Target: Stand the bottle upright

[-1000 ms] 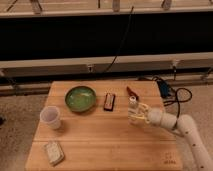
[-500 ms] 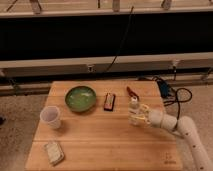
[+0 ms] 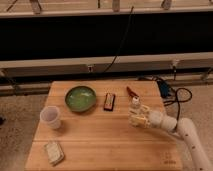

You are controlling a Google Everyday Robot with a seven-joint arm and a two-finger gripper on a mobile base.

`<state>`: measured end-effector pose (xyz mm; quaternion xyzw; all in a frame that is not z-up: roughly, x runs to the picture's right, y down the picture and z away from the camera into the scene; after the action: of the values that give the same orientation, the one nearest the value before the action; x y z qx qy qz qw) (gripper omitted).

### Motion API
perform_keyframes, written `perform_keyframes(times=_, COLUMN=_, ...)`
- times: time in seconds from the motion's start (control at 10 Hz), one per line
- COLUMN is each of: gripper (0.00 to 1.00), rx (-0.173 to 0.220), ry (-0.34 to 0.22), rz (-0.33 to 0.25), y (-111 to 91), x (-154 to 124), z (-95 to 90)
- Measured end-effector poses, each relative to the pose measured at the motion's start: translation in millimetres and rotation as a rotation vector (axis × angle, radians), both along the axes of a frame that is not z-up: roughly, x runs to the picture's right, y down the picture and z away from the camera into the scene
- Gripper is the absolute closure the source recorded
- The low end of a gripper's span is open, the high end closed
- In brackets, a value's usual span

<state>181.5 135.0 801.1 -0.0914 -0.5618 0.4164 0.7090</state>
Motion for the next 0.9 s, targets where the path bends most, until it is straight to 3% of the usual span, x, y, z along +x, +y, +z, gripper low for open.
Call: perform_keyframes(times=0.9, gripper=0.2, rx=-0.04, ry=0.024, rz=0.004, y=13.0, x=17.6, z=11.4)
